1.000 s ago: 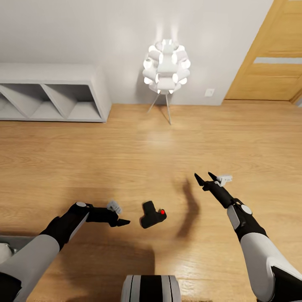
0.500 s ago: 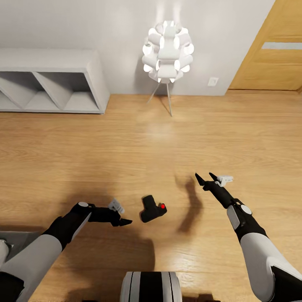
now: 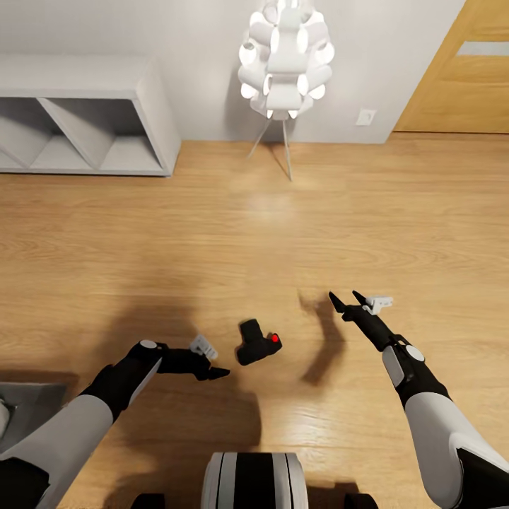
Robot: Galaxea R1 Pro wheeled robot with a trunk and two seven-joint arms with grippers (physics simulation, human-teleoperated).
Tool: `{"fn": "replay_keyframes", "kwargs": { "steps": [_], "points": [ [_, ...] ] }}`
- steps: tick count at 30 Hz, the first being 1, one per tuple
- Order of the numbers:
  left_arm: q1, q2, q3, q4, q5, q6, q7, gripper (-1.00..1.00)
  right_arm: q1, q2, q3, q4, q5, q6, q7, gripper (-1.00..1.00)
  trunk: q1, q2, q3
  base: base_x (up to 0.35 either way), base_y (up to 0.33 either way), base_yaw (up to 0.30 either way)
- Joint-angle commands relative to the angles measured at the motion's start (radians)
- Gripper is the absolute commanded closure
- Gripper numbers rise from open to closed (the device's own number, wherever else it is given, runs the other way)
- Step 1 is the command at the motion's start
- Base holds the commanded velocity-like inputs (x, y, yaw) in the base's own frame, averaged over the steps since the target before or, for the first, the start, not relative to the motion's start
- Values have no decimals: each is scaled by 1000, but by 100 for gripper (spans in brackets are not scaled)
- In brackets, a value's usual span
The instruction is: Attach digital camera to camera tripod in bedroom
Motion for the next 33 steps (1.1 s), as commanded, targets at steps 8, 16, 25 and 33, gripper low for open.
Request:
{"fn": "replay_keyframes", "kwargs": {
  "steps": [8, 16, 25, 33],
  "points": [
    [-1, -12, -42, 0, 6, 11, 17, -100, -1, 0, -2, 3, -6, 1, 6, -100, 3, -2, -32, 0, 0, 0],
    [-1, -21, -48, 0, 6, 13, 111, -100, -1, 0, -1, 3, -6, 1, -1, -100, 7, -4, -63, 0, 0, 0],
    [-1, -40, -53, -9, 6, 14, 149, -100, -1, 0, -1, 3, -6, 1, -13, -100, 11, -6, -97, 0, 0, 0],
    [-1, -68, -122, -176, 6, 66, 154, -100, -1, 0, -1, 3, -5, 1, -14, -100, 15, -8, -128, 0, 0, 0]
  ]
}}
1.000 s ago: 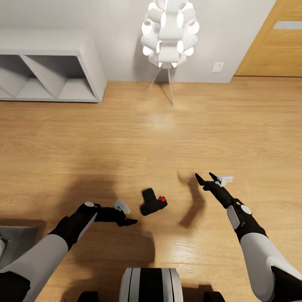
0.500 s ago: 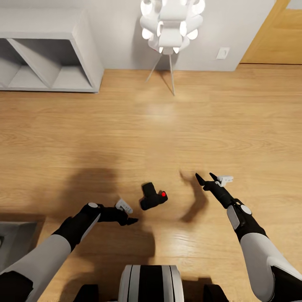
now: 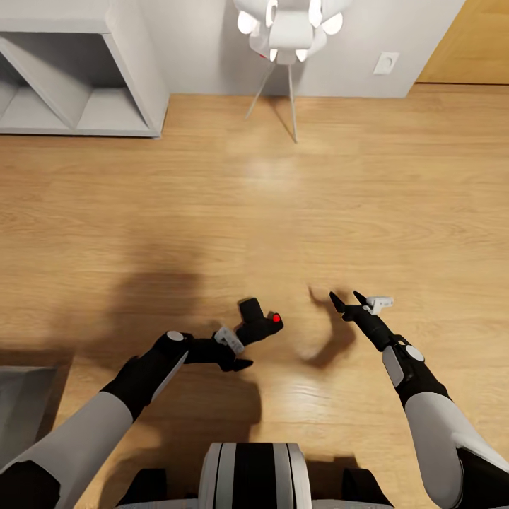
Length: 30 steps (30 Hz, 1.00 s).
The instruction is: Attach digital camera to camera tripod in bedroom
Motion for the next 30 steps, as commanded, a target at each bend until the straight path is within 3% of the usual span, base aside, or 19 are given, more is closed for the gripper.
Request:
{"fn": "replay_keyframes", "kwargs": {
  "steps": [1, 9, 23, 24, 30],
  "points": [
    [-1, 2, -7, -17, 5, 22, 0, -100, -1, 0, -3, 1, -6, 1, 8, -100, 0, 0, -4, 0, 0, 0],
    [-1, 9, -23, -151, 5, 136, 1, -100, -1, 0, -3, 2, -6, 1, 8, -100, 4, -2, -35, 0, 0, 0],
    [-1, 20, -24, -262, 4, 193, -1, -100, -1, 2, -3, 2, -6, 1, 8, -100, 10, -6, -90, 0, 0, 0],
    [-1, 41, -24, -271, 3, 200, -1, -100, -1, 2, -3, 1, -6, 1, 8, -100, 11, -6, -93, 0, 0, 0],
    [-1, 71, -22, -311, 3, 203, -2, -100, -1, 2, -3, 3, -6, 1, 8, -100, 13, -7, -116, 0, 0, 0]
  ]
}}
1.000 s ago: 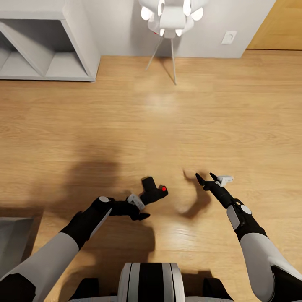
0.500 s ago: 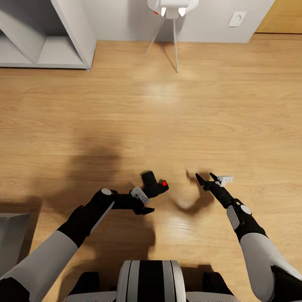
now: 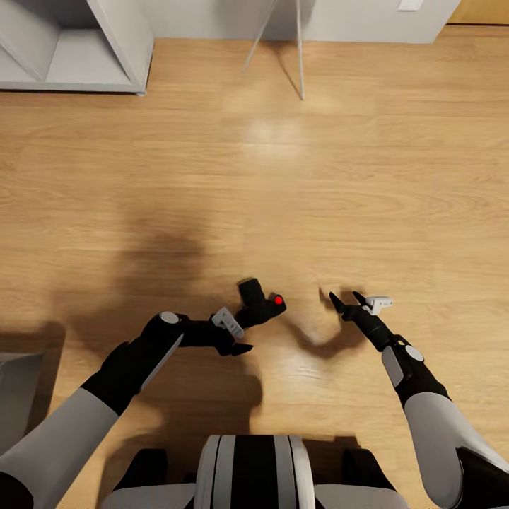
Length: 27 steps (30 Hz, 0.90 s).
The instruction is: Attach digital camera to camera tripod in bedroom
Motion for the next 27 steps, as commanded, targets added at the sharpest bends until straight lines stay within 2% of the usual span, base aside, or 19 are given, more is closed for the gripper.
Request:
{"fn": "replay_keyframes", "kwargs": {
  "steps": [1, 6, 11, 18, 27],
  "points": [
    [-1, 7, -1, -15, 5, 8, 0, -100, -1, 0, -3, 2, -6, 1, 8, -100, 0, 0, -1, 0, 0, 0],
    [-1, 57, -2, -104, 6, 16, -1, -100, -1, 1, -3, 9, -6, 1, 8, -100, 3, -2, -1, 0, 0, 0],
    [-1, 87, -3, -171, 6, 58, -1, -100, -1, 1, -3, 17, -6, 1, 8, -100, 5, -3, -1, 0, 0, 0],
    [-1, 105, 2, -235, 6, 135, -2, -100, -1, 2, -3, 20, -6, 1, 8, -100, 8, -4, -1, 0, 0, 0],
    [-1, 117, 4, -288, 6, 160, -2, -100, -1, 2, -3, 22, -6, 1, 8, -100, 12, -7, -1, 0, 0, 0]
  ]
}}
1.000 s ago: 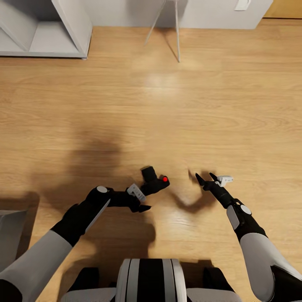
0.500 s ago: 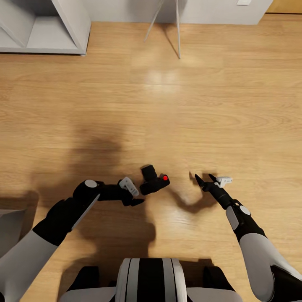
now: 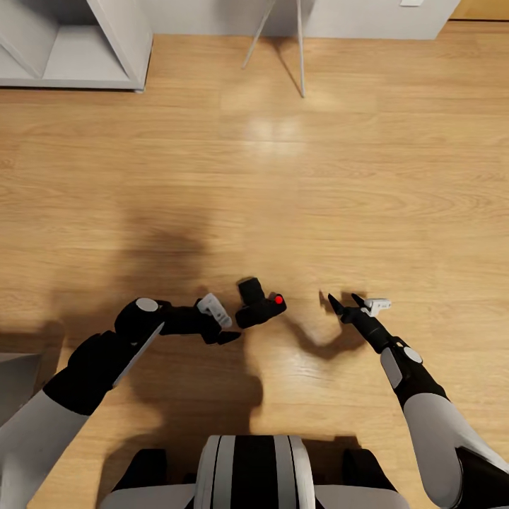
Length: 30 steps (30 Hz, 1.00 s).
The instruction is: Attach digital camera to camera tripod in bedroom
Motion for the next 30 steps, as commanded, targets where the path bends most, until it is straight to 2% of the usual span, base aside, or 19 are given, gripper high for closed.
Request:
{"fn": "replay_keyframes", "kwargs": {
  "steps": [1, 7, 25, 30],
  "points": [
    [-1, 18, -1, -36, 5, 11, 1, -100, -1, 0, -3, 2, -6, 1, 8, -100, 0, 0, 0, 0, 0, 0],
    [-1, 35, -1, -80, 5, 12, 1, -100, -1, 0, -3, 2, -6, 1, 8, -100, 3, -2, 0, 0, 0, 0],
    [0, 39, -11, -75, 4, 5, 4, -100, -1, 0, -3, 2, -6, 1, 8, -100, 11, -6, 0, 0, 0, 0],
    [1, 40, -18, -74, 4, 3, 4, -100, -1, 12, -3, 2, -6, -13, 8, -100, 13, -7, 0, 0, 0, 0]
  ]
}}
